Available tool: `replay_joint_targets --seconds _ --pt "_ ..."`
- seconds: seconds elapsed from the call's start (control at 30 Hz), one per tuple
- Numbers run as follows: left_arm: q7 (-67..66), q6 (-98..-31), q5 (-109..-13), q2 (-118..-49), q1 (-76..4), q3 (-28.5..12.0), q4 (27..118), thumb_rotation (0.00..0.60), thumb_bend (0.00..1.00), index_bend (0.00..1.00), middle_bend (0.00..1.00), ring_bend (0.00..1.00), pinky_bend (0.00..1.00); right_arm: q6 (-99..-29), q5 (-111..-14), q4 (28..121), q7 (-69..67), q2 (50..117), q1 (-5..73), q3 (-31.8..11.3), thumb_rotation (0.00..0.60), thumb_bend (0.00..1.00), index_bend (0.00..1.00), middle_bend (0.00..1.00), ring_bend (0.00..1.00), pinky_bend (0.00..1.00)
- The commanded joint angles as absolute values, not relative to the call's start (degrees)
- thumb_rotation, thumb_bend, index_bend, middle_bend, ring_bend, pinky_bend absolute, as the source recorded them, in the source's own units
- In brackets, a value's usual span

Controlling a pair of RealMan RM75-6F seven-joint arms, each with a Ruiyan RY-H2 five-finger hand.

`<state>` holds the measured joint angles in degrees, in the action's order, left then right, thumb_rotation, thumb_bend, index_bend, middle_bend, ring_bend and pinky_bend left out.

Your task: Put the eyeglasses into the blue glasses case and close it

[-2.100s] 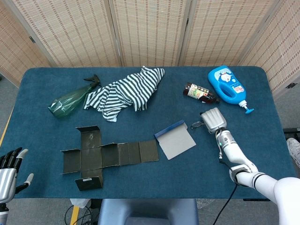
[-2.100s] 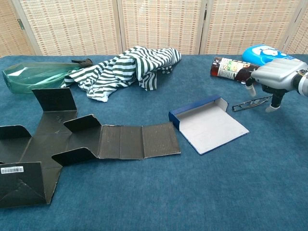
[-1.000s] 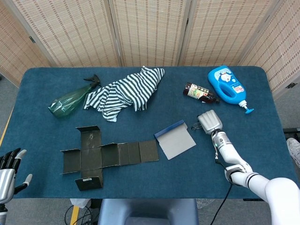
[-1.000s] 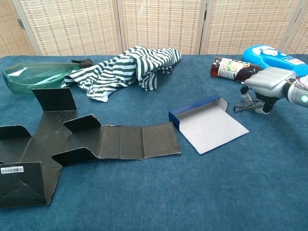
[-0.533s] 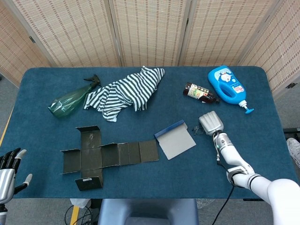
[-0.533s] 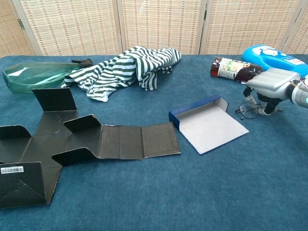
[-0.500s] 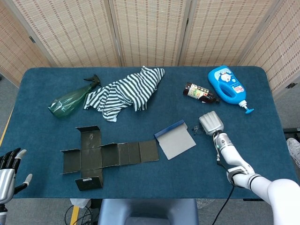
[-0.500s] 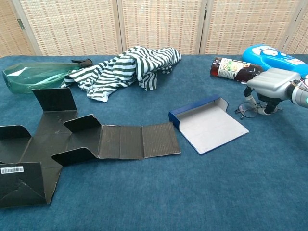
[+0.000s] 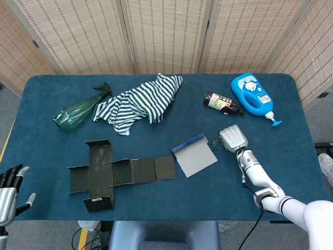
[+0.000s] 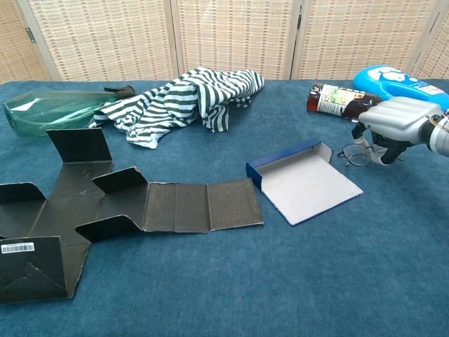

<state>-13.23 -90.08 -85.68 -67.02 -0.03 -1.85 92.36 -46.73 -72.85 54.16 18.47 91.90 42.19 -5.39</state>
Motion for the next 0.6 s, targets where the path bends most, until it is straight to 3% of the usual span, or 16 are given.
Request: replay_joint_targets --seconds 0.03,0.33,0.6 --pt "-13.24 -90.16 -85.74 -67.02 -0.05 -1.88 92.4 0.6 0.32 0.18 0.14 0.15 0.19 -49.8 -74.96 58.98 17.99 88.86 40.94 -4.82 0.6 0.6 0.61 0.97 0.98 0.96" --pt "-13.18 -90.63 -86.25 -66.91 0.07 -1.8 92.64 0.6 0.32 0.18 0.14 0.15 0.19 -53.35 -78.4 71.22 21.4 84.74 40.76 -4.3 0.6 0.59 0.61 0.97 0.98 0.96" --pt "-12.09 -91.29 -86.0 -66.87 0.76 -1.66 92.07 0.6 0.32 0.18 0.14 0.15 0.19 -51.62 -76.69 72.17 26.19 88.0 42.47 -5.18 0.6 0.59 0.61 0.96 0.98 0.96"
